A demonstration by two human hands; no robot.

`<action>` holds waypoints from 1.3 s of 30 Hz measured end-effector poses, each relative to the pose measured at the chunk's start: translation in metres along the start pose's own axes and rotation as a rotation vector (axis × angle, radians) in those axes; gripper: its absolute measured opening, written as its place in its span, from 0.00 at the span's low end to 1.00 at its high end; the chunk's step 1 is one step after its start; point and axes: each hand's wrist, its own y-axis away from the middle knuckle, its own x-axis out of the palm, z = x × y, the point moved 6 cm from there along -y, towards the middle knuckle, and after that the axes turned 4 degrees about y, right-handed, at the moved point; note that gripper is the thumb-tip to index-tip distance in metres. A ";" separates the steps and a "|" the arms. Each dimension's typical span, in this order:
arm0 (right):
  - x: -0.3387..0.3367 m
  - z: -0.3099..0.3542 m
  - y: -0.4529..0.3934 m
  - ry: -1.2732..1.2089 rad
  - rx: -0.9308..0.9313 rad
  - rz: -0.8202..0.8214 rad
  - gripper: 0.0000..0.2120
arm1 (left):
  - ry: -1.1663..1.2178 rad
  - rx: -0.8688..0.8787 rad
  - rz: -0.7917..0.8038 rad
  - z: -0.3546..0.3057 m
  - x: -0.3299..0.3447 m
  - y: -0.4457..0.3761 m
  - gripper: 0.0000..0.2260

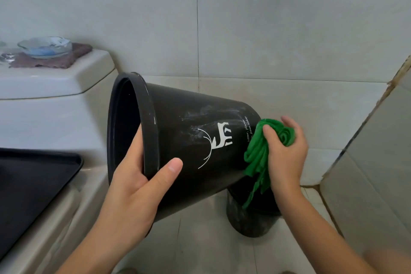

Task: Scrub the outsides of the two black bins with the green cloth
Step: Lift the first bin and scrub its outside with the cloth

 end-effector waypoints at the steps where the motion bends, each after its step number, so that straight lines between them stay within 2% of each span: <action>1: -0.001 -0.006 -0.007 -0.007 0.055 0.013 0.11 | -0.005 -0.002 0.018 0.001 0.002 0.001 0.24; 3: 0.003 -0.018 -0.011 0.016 0.137 0.111 0.07 | -0.005 -0.010 0.046 0.002 0.007 0.002 0.26; 6: 0.012 -0.029 -0.009 0.066 0.221 0.265 0.12 | 0.015 -0.033 0.061 0.005 0.010 0.003 0.27; 11: 0.004 -0.030 -0.019 0.024 0.282 0.229 0.12 | 0.058 -0.084 0.051 0.009 0.004 0.002 0.28; 17: 0.002 -0.035 -0.013 -0.016 0.340 0.232 0.09 | -0.097 -0.178 -0.053 0.002 -0.021 -0.015 0.29; 22: 0.002 -0.041 -0.010 0.024 0.322 0.218 0.09 | -0.261 -0.276 -0.145 0.009 -0.030 -0.019 0.21; 27: 0.000 -0.048 -0.008 0.088 0.287 0.164 0.12 | -0.165 -0.254 -0.388 0.022 -0.028 -0.019 0.09; 31: -0.006 -0.053 -0.008 0.087 0.319 0.104 0.11 | -0.340 -0.206 -0.329 0.025 -0.023 -0.025 0.05; 34: -0.010 -0.053 -0.007 0.090 0.310 0.075 0.11 | -0.367 -0.163 -0.203 0.020 -0.019 -0.029 0.12; 36: -0.012 -0.054 -0.009 0.082 0.310 0.049 0.11 | -0.282 -0.163 -0.093 0.018 -0.013 -0.030 0.15; 39: -0.014 -0.054 -0.011 0.083 0.312 0.009 0.11 | -0.027 -0.235 0.012 0.023 -0.004 -0.027 0.18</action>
